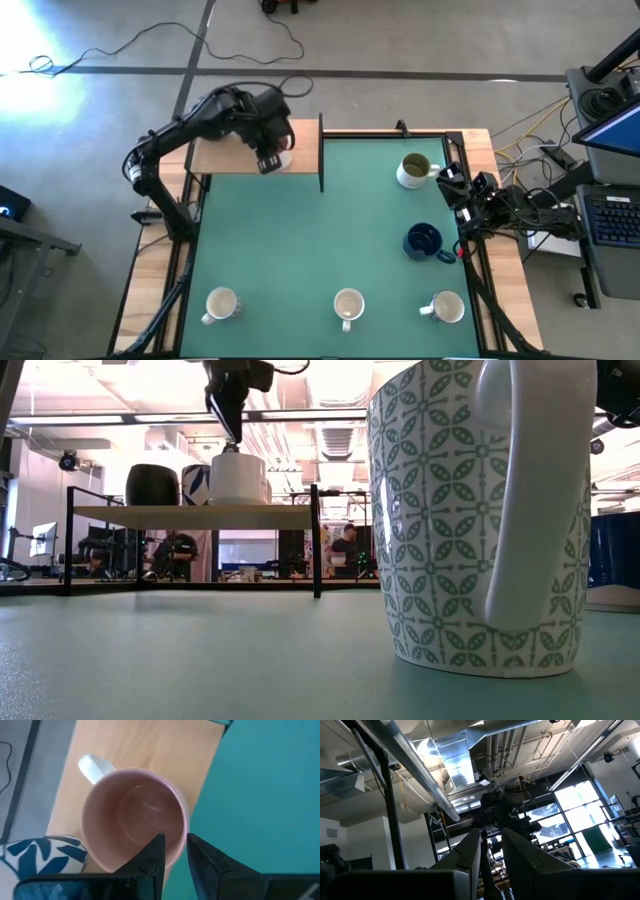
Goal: Place coffee mugs
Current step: Put the white pink mug on the shelf
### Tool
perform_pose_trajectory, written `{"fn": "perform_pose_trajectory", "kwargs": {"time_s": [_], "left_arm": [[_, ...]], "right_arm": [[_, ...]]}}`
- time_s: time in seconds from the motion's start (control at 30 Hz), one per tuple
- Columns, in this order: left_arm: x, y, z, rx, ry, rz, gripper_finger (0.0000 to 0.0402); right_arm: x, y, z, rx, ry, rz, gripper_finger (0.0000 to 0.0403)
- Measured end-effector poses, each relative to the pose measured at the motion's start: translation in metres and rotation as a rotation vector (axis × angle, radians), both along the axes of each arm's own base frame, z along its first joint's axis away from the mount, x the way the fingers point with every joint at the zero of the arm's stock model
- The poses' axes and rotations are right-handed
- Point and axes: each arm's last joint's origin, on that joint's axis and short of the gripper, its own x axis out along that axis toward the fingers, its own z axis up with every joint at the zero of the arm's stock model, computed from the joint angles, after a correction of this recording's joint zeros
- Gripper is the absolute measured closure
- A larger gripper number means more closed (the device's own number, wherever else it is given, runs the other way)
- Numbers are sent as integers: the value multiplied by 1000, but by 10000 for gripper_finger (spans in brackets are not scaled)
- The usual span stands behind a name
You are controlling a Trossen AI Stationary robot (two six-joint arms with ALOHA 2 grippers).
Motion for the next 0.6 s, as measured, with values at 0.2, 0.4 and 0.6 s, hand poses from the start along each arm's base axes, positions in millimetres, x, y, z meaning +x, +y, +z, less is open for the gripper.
{"fn": "perform_pose_trajectory", "kwargs": {"time_s": [0.2, 0.4, 0.6], "left_arm": [[3, -4, -12, -12, 46, -31, 340], [5, -4, -24, -27, 81, -33, 340], [5, -4, -35, -35, 128, -69, 341]], "right_arm": [[0, 0, 0, 0, -1, 0, 335], [0, 0, 0, 0, 0, 0, 335], [0, 0, 0, 0, 0, 0, 335]]}}
